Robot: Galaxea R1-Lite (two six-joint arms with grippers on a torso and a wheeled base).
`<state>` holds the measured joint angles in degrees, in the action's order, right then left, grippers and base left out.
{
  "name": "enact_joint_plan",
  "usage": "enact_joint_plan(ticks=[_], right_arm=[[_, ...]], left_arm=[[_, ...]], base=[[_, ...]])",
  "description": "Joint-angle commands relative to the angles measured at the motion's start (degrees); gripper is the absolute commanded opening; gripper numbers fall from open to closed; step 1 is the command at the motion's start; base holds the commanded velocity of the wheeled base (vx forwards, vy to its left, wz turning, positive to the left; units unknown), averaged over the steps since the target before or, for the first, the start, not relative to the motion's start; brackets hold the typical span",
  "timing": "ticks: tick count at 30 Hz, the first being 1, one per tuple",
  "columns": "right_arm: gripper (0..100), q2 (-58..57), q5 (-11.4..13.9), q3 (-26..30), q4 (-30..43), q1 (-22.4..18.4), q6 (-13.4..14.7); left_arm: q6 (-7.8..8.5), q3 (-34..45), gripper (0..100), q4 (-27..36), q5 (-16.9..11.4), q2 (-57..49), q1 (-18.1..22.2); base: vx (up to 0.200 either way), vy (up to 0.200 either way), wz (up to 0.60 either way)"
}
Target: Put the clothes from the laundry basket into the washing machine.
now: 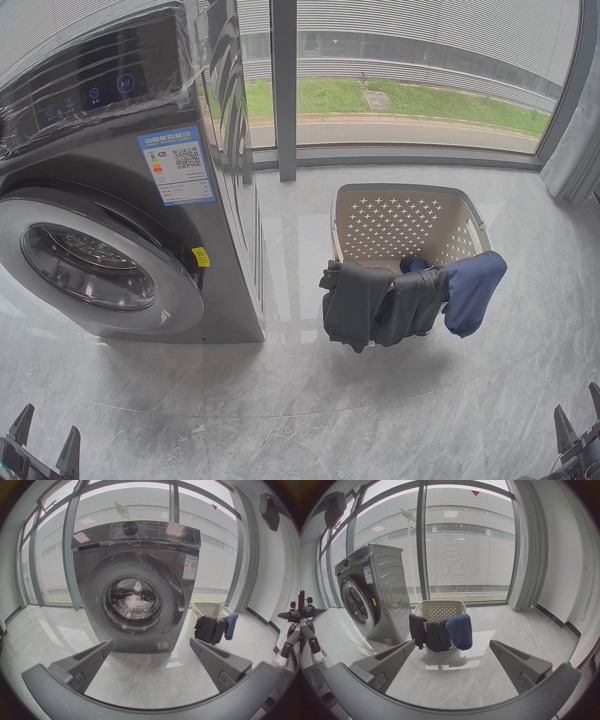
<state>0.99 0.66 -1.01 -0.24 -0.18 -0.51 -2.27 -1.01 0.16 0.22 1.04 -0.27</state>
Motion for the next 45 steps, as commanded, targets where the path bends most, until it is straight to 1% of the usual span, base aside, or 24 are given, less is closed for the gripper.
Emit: enact_joint_plan(ticks=[1, 4, 9, 13, 16, 45], right_arm=[[100, -1.0, 0.0, 1.0, 0.0, 0.0, 0.1], [100, -1.0, 0.0, 1.0, 0.0, 0.0, 0.0], [100, -0.9, 0.0, 1.0, 0.0, 0.0, -0.1], [100, -1.0, 0.0, 1.0, 0.0, 0.0, -0.1], [100, -1.0, 0.0, 1.0, 0.0, 0.0, 0.0], [100, -1.0, 0.1, 1.0, 0.0, 0.0, 0.1]], left_arm=[[-0.02, 0.8, 100, 0.0, 0.0, -0.4, 0.0], [-0.02, 0.8, 100, 0.0, 0.0, -0.4, 0.0], [-0.02, 0.7, 100, 0.0, 0.0, -0.4, 0.0], [-0.02, 0.8, 100, 0.0, 0.0, -0.4, 0.0], [-0.02, 0.8, 100, 0.0, 0.0, -0.4, 0.0], [-0.02, 0.8, 100, 0.0, 0.0, -0.4, 0.0]], base=[[0.000, 0.200, 0.00], [0.000, 0.200, 0.00], [0.000, 0.000, 0.00], [0.000, 0.000, 0.60], [0.000, 0.000, 0.00], [0.000, 0.200, 0.00]])
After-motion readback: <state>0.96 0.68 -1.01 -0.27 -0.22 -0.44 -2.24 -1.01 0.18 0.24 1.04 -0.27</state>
